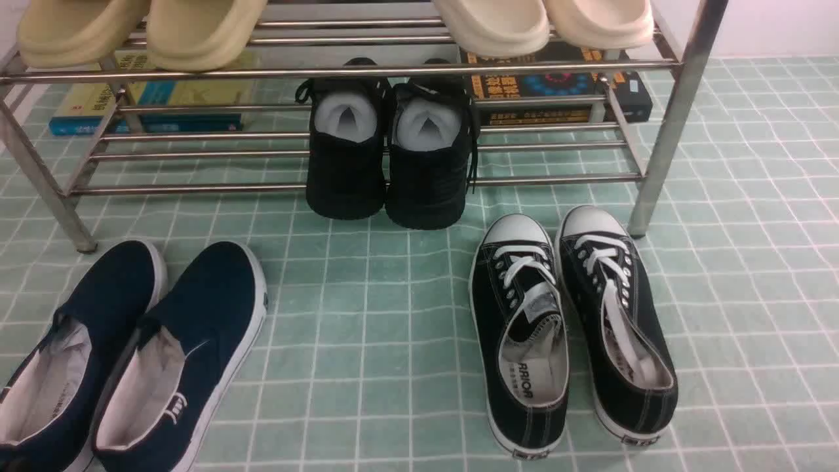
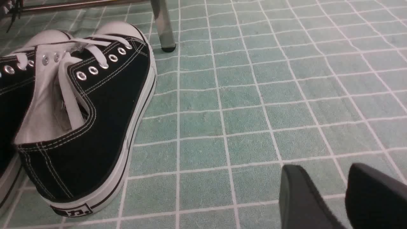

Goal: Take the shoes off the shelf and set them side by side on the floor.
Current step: 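Grasp a shoe standing on the lower shelf of the shoe rack with the left gripper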

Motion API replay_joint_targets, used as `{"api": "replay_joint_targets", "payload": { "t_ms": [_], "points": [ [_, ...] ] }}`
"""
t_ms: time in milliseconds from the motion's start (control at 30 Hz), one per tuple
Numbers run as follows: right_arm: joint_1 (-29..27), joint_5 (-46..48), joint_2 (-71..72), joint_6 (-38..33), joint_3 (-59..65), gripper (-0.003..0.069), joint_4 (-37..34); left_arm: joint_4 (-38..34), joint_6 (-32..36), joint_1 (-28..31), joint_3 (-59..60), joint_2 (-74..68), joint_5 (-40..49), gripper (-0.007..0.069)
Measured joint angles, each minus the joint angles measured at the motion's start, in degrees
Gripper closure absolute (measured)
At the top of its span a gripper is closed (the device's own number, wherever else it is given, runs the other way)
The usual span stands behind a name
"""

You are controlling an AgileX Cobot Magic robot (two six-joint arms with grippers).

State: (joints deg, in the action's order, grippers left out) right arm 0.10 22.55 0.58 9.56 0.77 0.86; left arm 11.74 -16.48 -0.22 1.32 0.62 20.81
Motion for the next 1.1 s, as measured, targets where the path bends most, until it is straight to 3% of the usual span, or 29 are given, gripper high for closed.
{"api": "replay_joint_targets", "payload": {
  "t_ms": [500, 567, 700, 833, 967, 1100],
  "points": [
    [0.0, 0.0, 0.0, 0.0, 0.0, 0.0419, 0.0, -1.8, -1.2, 0.0, 0.0, 0.0, -0.1, 0.0534],
    [0.0, 0.0, 0.0, 0.0, 0.0, 0.0419, 0.0, -7.0, -4.8, 0.0, 0.0, 0.0, -0.5, 0.0534],
    [0.0, 0.0, 0.0, 0.0, 0.0, 0.0419, 0.0, -27.0, -19.7, 0.0, 0.0, 0.0, -0.5, 0.0534],
    [0.0, 0.0, 0.0, 0.0, 0.0, 0.0419, 0.0, -39.9, -30.1, 0.0, 0.2, 0.0, -0.2, 0.0534],
    [0.0, 0.0, 0.0, 0.0, 0.0, 0.0419, 0.0, -43.7, -33.8, 0.0, 0.2, 0.0, -1.3, 0.0534],
    [0.0, 0.0, 0.0, 0.0, 0.0, 0.0419, 0.0, -42.6, -32.6, 0.0, 0.2, 0.0, -2.6, 0.0536]
  ]
}}
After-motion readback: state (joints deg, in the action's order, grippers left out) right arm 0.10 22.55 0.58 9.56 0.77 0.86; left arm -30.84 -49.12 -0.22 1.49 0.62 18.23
